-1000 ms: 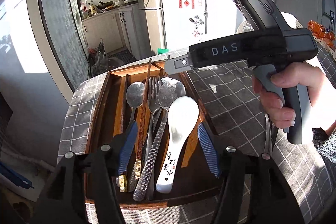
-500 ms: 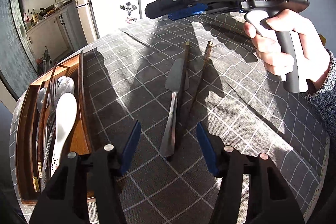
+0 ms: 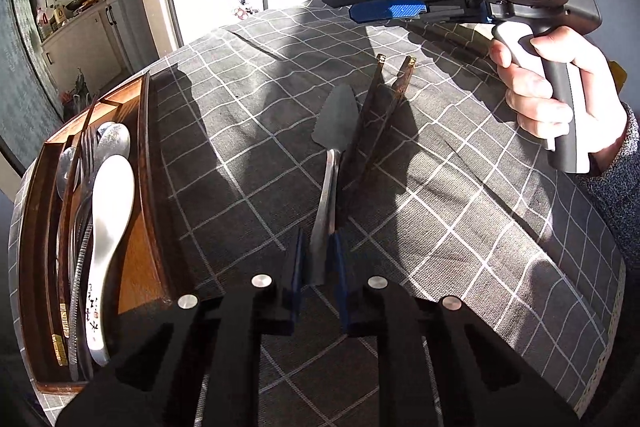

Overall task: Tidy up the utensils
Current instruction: 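Grasp the silver butter knife by its handle with the left tool, then place the butter knife in the tray beside the white spoon, release, then grasp a dark gold-tipped chopstick from the cloth with the left tool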

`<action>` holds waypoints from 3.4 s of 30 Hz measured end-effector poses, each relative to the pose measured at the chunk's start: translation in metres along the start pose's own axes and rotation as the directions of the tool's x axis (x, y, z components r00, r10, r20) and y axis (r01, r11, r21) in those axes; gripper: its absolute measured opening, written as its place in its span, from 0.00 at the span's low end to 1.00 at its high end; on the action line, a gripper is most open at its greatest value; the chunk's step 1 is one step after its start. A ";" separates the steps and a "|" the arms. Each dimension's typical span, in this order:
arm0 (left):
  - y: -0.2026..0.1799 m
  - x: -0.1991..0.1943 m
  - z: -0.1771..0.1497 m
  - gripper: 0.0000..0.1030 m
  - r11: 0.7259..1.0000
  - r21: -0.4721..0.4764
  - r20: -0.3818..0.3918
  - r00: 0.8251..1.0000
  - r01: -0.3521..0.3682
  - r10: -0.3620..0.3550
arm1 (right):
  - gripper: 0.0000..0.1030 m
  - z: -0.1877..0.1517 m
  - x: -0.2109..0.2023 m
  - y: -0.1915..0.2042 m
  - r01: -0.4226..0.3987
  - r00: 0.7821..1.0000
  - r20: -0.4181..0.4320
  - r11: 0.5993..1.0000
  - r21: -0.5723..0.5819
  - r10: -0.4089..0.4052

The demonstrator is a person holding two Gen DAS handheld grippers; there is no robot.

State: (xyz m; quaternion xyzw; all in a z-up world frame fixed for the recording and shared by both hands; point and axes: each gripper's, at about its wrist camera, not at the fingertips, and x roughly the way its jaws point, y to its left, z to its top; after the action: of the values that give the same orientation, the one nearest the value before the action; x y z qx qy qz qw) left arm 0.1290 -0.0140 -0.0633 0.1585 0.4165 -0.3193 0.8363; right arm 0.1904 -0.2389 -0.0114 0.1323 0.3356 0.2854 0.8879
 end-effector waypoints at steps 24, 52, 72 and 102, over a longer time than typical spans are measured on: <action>0.027 -0.024 0.010 0.14 0.976 -0.213 0.106 0.994 0.052 -0.030 | 0.51 -0.021 0.069 0.007 0.048 0.960 -0.279 0.981 0.190 0.007; 0.068 -0.080 -0.021 0.06 0.961 -0.217 0.125 0.972 -0.170 0.200 | 0.08 0.023 0.108 0.100 -0.123 0.976 -0.161 0.982 0.147 0.146; 0.106 -0.065 -0.042 0.30 0.921 -0.283 0.054 0.955 -0.267 0.293 | 0.20 0.017 0.147 0.129 -0.079 0.968 -0.240 0.997 0.009 0.079; -0.005 0.017 0.033 0.56 0.994 -0.043 0.074 0.992 -0.100 0.103 | 0.57 -0.012 -0.007 -0.024 0.009 0.998 -0.064 0.990 0.139 0.000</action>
State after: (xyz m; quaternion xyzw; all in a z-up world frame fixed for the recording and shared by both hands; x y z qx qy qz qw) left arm 0.1529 -0.0421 -0.0572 0.1507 0.3821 -0.2738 0.8696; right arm 0.1881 -0.2617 -0.0266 0.1839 0.3832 0.2632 0.8661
